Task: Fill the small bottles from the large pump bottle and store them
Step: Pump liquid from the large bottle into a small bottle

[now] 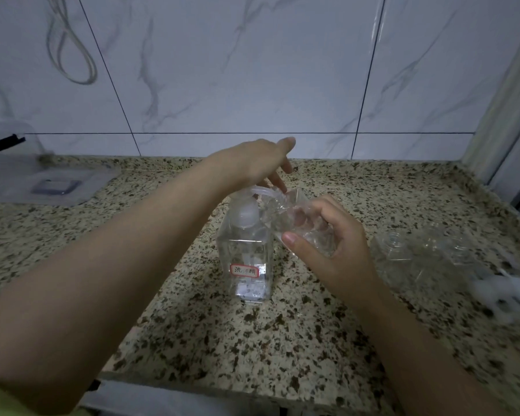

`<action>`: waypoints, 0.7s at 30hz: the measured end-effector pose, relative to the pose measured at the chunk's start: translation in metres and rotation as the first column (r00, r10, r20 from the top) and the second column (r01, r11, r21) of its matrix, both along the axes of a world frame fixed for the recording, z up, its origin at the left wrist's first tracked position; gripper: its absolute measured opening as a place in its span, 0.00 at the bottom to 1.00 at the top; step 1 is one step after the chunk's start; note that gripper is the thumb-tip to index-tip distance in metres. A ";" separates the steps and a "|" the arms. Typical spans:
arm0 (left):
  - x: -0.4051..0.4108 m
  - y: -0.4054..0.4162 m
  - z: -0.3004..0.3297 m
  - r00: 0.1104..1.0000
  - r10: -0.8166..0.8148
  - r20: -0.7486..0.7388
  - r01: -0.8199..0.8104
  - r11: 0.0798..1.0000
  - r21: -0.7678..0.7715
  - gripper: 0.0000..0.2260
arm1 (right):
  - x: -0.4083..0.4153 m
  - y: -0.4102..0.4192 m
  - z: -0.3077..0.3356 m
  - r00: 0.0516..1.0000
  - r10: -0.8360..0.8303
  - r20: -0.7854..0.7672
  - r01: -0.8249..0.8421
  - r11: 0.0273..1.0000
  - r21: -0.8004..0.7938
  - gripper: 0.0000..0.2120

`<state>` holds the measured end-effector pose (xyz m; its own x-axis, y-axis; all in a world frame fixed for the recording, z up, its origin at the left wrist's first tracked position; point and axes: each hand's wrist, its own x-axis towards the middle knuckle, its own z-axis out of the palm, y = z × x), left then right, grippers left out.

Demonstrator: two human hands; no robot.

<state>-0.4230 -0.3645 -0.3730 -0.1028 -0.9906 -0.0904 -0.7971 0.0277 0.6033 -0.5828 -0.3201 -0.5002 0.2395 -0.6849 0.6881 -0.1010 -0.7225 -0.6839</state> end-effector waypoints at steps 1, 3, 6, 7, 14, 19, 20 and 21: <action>-0.001 0.000 0.000 1.000 -0.009 -0.002 0.009 1.000 -0.010 0.27 | 0.000 0.000 0.000 1.000 -0.002 0.000 0.002 1.000 -0.003 0.11; -0.002 -0.002 0.000 1.000 -0.011 -0.019 0.010 1.000 -0.026 0.27 | 0.001 -0.001 0.001 1.000 -0.004 -0.004 0.004 1.000 -0.009 0.11; 0.001 -0.003 0.000 1.000 -0.005 0.012 0.005 1.000 -0.017 0.27 | 0.000 0.000 0.001 1.000 0.001 -0.004 -0.001 1.000 -0.018 0.10; 0.001 -0.004 -0.001 1.000 -0.007 0.019 0.008 1.000 -0.022 0.27 | 0.000 0.000 0.002 1.000 0.002 -0.004 -0.002 1.000 -0.019 0.10; 0.001 -0.002 -0.001 0.999 -0.017 0.046 0.017 1.000 -0.009 0.27 | 0.000 -0.001 0.002 1.000 0.007 0.004 -0.007 1.000 -0.025 0.10; -0.001 -0.001 0.001 0.998 -0.014 0.058 0.014 1.000 -0.003 0.28 | 0.000 0.000 0.003 1.000 0.006 -0.004 -0.006 0.999 -0.035 0.09; -0.002 -0.001 0.001 0.999 -0.015 0.047 0.016 1.000 -0.009 0.28 | 0.000 0.000 0.003 1.000 0.008 -0.009 -0.009 0.999 -0.031 0.09; -0.002 -0.001 0.001 0.999 -0.014 0.042 0.015 1.000 -0.009 0.28 | 0.001 -0.001 0.002 1.000 0.008 -0.015 -0.008 1.000 -0.027 0.09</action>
<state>-0.4253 -0.3654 -0.3724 -0.1134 -0.9898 -0.0858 -0.8209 0.0447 0.5693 -0.5823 -0.3207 -0.4978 0.2551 -0.6639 0.7030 -0.1051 -0.7418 -0.6624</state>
